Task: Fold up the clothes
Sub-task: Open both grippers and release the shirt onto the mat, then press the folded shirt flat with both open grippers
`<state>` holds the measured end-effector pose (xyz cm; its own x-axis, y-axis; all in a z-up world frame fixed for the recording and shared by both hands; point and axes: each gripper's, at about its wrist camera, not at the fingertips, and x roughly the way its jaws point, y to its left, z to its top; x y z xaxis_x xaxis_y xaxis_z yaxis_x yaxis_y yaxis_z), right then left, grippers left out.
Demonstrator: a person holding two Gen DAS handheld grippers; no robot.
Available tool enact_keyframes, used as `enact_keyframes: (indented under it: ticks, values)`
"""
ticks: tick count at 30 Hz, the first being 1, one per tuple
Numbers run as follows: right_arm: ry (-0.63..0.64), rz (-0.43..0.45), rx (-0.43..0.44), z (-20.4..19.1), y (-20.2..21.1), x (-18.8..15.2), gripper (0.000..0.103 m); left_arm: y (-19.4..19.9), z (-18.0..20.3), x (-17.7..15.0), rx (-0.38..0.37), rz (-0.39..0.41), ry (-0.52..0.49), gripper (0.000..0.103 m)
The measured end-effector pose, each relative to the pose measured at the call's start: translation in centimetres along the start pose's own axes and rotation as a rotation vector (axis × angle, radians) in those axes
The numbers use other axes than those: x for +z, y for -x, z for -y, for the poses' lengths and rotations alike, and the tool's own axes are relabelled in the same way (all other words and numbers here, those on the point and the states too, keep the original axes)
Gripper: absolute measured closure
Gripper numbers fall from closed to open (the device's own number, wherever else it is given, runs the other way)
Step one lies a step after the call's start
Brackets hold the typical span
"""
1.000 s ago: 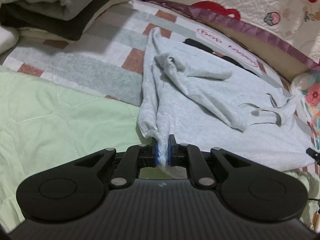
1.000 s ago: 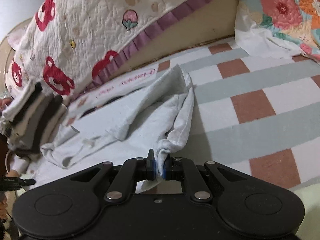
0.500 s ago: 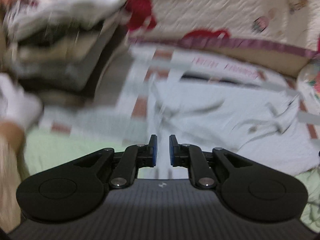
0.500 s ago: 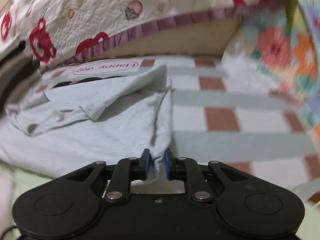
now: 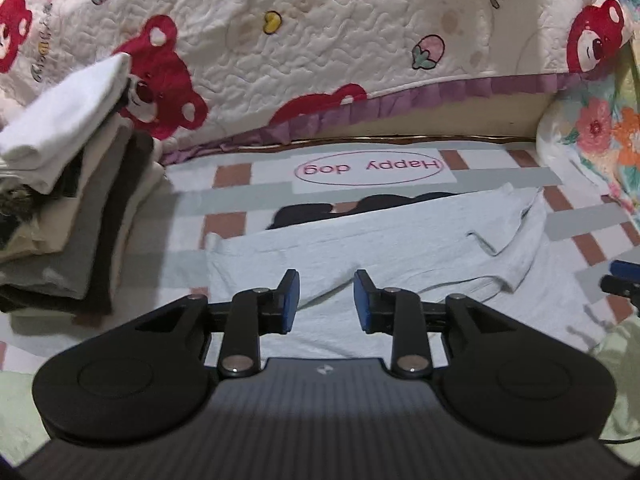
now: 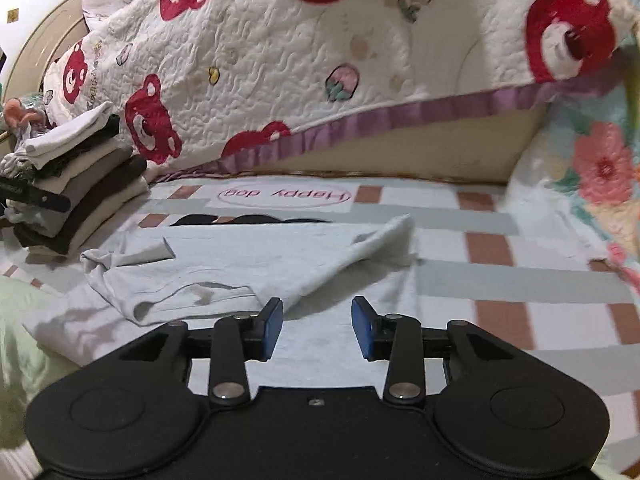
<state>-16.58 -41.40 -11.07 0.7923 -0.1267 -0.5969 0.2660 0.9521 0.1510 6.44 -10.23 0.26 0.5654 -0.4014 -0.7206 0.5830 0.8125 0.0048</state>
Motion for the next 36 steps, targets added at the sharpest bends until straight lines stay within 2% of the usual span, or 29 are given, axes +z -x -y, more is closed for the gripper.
enact_keyframes:
  ticks: [3,6,8,11,13,15,18,21,25,28,29,32,35,36]
  values:
    - [-0.03,-0.045,-0.001,-1.0,-3.0,0.0,0.06,0.5,-2.0,-0.7,-0.027,0.019,0.033,0.071]
    - [-0.031,-0.062,-0.014,-1.5,-5.2,1.1,0.06,0.1,-3.3,-2.8,-0.067,0.027,-0.004,0.066]
    - [-0.011,-0.079,-0.026,-2.3,-5.8,1.3,0.058,-0.8,-4.5,-4.3,-0.082,0.027,0.021,0.066]
    - [0.027,-0.117,-0.069,-2.9,-6.9,1.6,0.055,-2.5,-5.9,-6.6,-0.194,0.012,0.095,0.065]
    - [0.05,-0.146,-0.101,-3.2,-7.7,1.6,0.055,-3.8,-6.3,-8.2,-0.232,-0.002,0.101,0.064]
    - [0.051,-0.175,-0.111,-3.0,-8.2,1.2,0.055,-5.4,-6.4,-9.3,-0.232,-0.025,0.079,0.06]
    - [0.057,-0.218,-0.129,-2.6,-8.7,0.3,0.054,-7.4,-5.8,-10.4,-0.158,-0.075,0.027,0.058]
    - [0.052,-0.229,-0.146,-2.1,-9.2,-0.6,0.054,-8.1,-5.9,-11.4,-0.213,-0.094,0.024,0.056]
    - [0.039,-0.219,-0.144,-1.6,-10.2,-1.2,0.053,-9.0,-4.2,-10.5,-0.251,-0.153,-0.085,0.056]
    - [0.048,-0.215,-0.142,-1.4,-11.6,-1.3,0.051,-9.1,-2.2,-8.7,-0.364,-0.2,-0.199,0.055]
    - [0.048,-0.213,-0.142,-1.4,-12.1,-1.4,0.051,-9.3,-1.4,-8.2,-0.377,-0.211,-0.237,0.054]
    - [0.045,-0.204,-0.125,-1.5,-13.1,-1.0,0.051,-10.7,0.7,-7.4,-0.368,-0.216,-0.342,0.052]
    - [0.042,-0.213,-0.1,-1.3,-13.7,-0.2,0.05,-12.5,2.3,-8.0,-0.396,-0.239,-0.375,0.051]
    - [0.048,-0.22,-0.095,-1.2,-14.0,0.0,0.05,-12.9,2.8,-8.2,-0.407,-0.239,-0.386,0.046]
